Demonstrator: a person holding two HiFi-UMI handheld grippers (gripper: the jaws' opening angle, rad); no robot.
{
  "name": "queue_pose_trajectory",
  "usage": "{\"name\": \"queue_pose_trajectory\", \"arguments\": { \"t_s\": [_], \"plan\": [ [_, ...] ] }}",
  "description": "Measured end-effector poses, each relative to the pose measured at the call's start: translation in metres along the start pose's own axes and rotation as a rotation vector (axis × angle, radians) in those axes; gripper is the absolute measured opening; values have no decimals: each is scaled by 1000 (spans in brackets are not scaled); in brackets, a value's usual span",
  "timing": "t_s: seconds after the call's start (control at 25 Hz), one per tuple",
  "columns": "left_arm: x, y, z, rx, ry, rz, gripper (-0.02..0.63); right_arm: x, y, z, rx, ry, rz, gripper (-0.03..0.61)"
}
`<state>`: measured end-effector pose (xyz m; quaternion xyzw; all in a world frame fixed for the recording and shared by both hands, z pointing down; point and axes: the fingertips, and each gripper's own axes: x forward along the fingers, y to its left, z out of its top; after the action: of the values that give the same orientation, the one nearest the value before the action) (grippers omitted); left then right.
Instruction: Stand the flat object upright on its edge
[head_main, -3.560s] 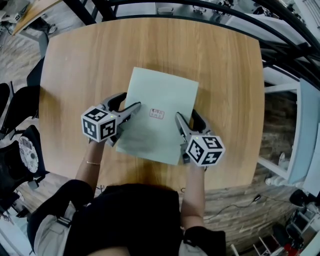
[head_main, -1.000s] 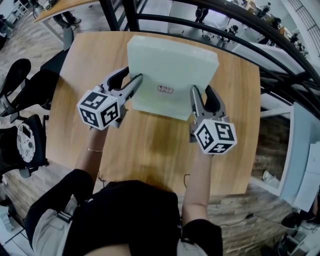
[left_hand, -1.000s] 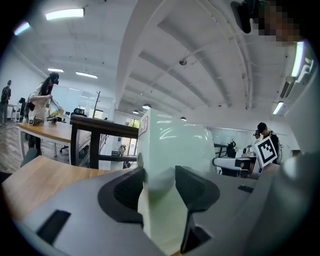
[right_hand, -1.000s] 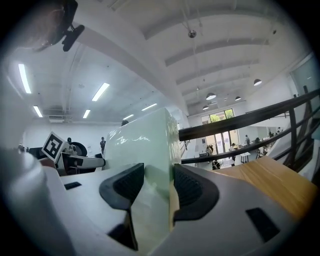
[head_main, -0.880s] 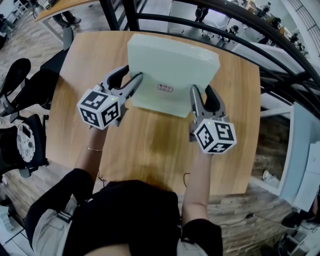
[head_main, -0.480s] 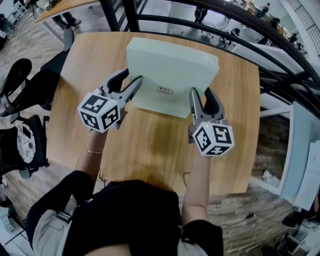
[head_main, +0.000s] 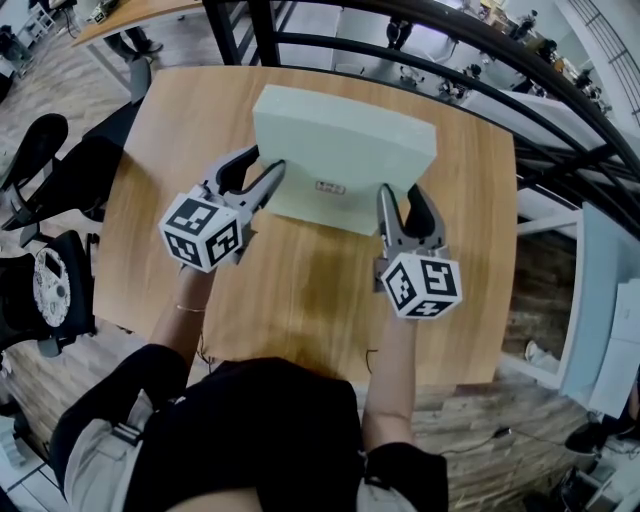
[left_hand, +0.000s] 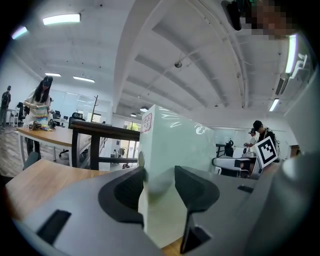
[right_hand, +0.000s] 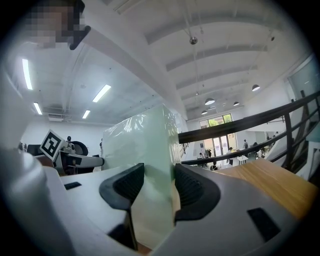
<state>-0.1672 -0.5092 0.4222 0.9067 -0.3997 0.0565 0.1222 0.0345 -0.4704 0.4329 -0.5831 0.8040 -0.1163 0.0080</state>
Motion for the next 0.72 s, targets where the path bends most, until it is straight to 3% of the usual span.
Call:
{"name": "queue_pose_trajectory", "arguments": {
  "t_s": [0.72],
  "plan": [
    [-24, -10, -9, 22, 2, -24, 202, -24, 18, -7, -22, 9, -30, 190]
  ]
}}
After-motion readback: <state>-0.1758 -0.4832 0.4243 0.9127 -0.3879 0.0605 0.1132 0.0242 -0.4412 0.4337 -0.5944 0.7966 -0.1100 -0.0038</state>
